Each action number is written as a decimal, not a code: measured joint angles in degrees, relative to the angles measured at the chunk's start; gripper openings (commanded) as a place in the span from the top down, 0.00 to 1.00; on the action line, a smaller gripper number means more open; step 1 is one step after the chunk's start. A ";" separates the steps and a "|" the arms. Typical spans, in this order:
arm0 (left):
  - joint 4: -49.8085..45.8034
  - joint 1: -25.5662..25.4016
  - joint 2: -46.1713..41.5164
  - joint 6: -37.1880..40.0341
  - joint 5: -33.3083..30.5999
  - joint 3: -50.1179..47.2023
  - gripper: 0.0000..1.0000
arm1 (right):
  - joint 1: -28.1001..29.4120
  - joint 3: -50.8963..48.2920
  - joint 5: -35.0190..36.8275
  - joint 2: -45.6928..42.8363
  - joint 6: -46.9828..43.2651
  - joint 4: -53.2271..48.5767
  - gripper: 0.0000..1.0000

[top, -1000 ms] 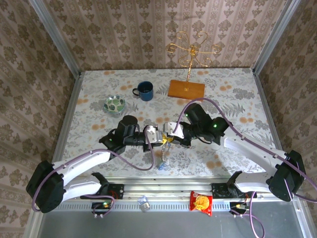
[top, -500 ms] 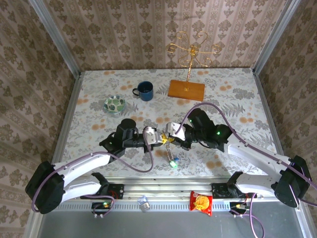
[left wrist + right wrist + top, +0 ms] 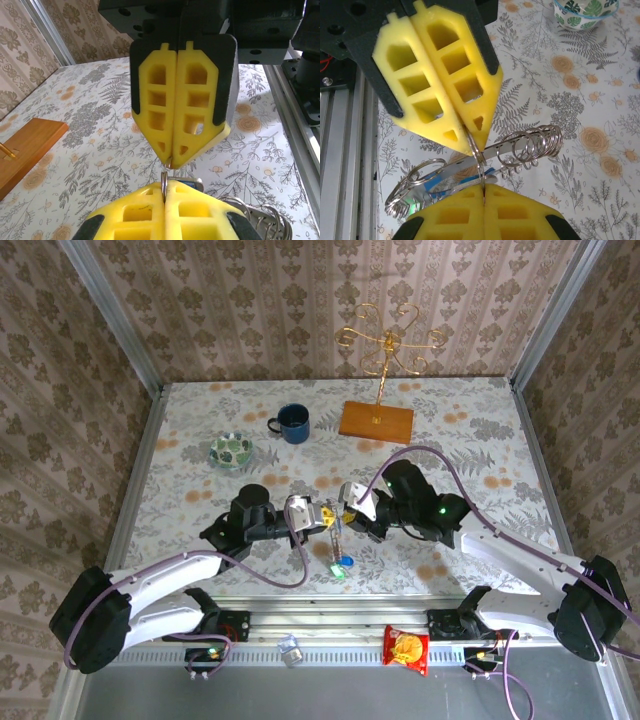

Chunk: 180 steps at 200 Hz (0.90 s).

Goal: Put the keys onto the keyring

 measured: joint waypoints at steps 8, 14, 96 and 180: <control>0.22 0.07 0.00 -0.17 -0.02 -0.02 1.00 | -0.02 0.00 -0.24 0.00 -0.13 0.09 1.00; 0.35 0.15 0.00 -0.24 0.00 -0.02 1.00 | -0.11 -0.02 -0.48 0.00 -0.04 0.13 1.00; 2.56 0.22 -0.37 -2.89 0.70 -0.26 1.00 | -1.53 -0.28 -4.87 2.91 1.46 2.27 1.00; 9.16 1.03 -0.42 -6.88 1.55 -2.27 1.00 | -3.87 -4.74 -6.10 -3.32 2.29 8.92 0.58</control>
